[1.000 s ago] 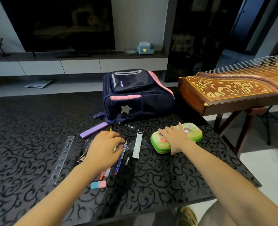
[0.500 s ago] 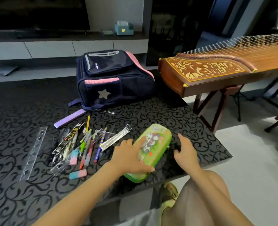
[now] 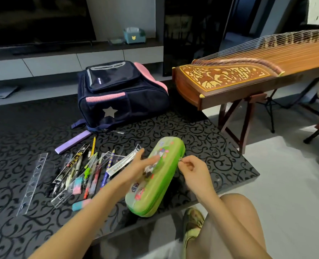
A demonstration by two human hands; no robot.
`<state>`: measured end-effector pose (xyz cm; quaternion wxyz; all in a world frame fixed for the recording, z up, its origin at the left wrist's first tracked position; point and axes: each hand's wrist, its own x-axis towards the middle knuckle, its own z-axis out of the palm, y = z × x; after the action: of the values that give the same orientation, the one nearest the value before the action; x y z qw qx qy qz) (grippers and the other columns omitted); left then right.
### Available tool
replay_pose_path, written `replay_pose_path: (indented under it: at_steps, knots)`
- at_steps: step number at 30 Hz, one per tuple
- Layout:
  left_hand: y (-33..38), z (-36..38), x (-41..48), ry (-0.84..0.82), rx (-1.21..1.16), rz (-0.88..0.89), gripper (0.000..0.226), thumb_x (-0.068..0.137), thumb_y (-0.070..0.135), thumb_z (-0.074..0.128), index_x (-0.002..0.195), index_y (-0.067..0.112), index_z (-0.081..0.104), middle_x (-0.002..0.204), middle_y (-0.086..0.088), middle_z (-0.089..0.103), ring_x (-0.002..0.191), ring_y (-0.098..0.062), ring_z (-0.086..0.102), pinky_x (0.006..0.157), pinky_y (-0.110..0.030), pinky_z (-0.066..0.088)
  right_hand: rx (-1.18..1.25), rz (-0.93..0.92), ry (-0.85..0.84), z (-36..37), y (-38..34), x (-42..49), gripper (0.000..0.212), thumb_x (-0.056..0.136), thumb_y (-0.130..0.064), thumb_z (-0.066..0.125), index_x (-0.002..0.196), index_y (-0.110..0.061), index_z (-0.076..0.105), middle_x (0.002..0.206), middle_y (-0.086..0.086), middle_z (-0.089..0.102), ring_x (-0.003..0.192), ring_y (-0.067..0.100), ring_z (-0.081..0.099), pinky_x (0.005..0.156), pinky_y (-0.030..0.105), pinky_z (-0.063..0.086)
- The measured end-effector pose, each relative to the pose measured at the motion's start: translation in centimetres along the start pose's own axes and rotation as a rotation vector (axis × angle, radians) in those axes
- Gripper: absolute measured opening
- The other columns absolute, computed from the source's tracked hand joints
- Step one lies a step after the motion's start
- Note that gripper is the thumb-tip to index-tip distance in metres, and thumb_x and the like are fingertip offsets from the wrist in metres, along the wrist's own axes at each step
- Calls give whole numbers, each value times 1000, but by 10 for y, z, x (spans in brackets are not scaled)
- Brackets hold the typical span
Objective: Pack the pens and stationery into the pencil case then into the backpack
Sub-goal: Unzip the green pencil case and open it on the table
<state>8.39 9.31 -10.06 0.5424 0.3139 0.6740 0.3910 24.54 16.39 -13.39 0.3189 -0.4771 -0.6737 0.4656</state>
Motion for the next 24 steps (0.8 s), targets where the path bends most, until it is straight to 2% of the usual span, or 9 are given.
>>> replay_pose_path:
  at_steps: [2,4,5,7,11,15,19,21,24]
  knots:
    - [15,-7,-4,4,-18,27,98,72,55,65,148,33,8,147,4,35,125,-14,45,98,-27,37,-40,-160,-53,-3,-20,-6,7,91,-12,58,85,-9,61,77,7,55,65,13,47,60,13,38]
    - [31,-9,-6,65,32,82,81,81,47,64,143,33,13,137,8,40,104,-3,53,80,-15,44,-53,-278,-111,-3,-40,-13,6,90,-10,59,86,-14,61,84,7,55,69,11,47,63,11,38]
    - [38,-11,-3,93,69,104,97,76,50,70,146,33,5,136,10,39,103,-3,54,78,-15,45,-50,-315,-144,-2,-48,-16,8,90,-9,60,85,-16,61,84,6,55,69,9,46,64,10,37]
    - [50,-14,-3,147,143,133,128,52,56,80,146,37,-5,142,5,38,118,-14,52,95,-28,45,-32,-348,-191,1,-63,-22,10,89,-9,61,84,-18,61,85,7,55,69,7,46,64,9,36]
    - [54,-20,-7,318,125,248,115,54,39,84,144,39,12,131,1,48,108,-17,56,94,-33,47,14,-285,-143,11,-80,-28,7,87,-18,65,85,-12,67,82,4,64,68,6,53,63,13,42]
    - [57,-30,-21,535,-172,321,89,54,47,83,126,32,34,116,-2,58,96,-19,63,80,-40,55,-99,-259,-93,17,-84,-39,23,84,-27,66,72,-7,63,58,-5,52,55,7,44,54,20,34]
    - [64,-66,-39,661,-580,203,68,67,41,78,118,19,39,94,-5,60,68,-18,61,53,-32,52,-204,-159,-98,0,-65,-54,25,79,-31,69,64,-14,60,57,-6,52,59,12,47,58,29,35]
    - [61,-84,-49,570,-691,62,83,55,47,81,124,15,46,97,-9,66,74,-24,65,55,-44,54,-192,-73,-153,-10,-48,-56,26,76,-35,72,57,-21,60,52,-9,52,58,10,49,59,30,38]
    - [52,-82,-62,426,-759,-37,50,68,48,72,100,12,59,73,-11,69,76,-28,62,64,-48,51,-206,-3,-196,-3,-35,-52,31,76,-33,72,49,-29,58,46,-9,48,54,10,46,56,30,36]
